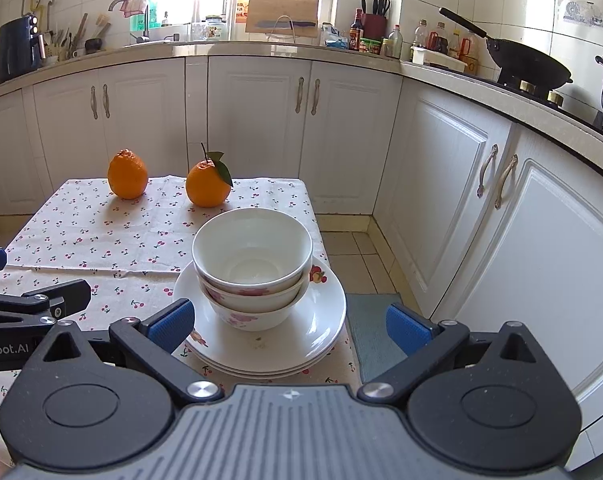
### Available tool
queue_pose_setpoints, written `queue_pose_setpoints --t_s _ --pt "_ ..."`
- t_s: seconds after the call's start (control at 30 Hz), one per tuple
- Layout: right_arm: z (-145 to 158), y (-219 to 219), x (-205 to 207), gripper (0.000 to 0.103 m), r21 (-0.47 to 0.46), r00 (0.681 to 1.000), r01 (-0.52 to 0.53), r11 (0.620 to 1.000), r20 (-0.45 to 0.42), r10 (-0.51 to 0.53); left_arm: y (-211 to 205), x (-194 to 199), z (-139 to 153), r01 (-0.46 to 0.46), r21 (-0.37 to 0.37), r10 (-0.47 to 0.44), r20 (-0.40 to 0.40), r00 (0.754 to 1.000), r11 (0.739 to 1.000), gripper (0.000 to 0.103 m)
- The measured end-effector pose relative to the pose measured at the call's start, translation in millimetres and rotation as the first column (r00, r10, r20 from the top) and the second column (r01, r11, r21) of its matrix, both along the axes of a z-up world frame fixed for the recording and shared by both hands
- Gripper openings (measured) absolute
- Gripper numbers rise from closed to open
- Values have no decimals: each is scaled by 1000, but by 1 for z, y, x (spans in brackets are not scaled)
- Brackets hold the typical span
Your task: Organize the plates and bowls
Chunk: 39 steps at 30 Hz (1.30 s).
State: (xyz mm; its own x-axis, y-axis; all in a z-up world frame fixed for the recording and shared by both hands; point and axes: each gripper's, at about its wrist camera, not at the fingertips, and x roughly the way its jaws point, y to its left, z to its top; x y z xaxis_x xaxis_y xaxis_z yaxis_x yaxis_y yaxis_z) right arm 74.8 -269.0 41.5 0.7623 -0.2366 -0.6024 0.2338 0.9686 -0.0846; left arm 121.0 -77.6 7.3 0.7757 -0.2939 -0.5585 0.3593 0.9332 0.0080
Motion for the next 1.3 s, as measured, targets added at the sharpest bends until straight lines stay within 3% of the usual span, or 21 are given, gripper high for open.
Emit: queue_pose_setpoints --t_s 1.3 --pt "1 2 2 103 -28 1000 3 1000 0 -3 -2 3 -1 -13 -4 13 -22 1000 1000 101"
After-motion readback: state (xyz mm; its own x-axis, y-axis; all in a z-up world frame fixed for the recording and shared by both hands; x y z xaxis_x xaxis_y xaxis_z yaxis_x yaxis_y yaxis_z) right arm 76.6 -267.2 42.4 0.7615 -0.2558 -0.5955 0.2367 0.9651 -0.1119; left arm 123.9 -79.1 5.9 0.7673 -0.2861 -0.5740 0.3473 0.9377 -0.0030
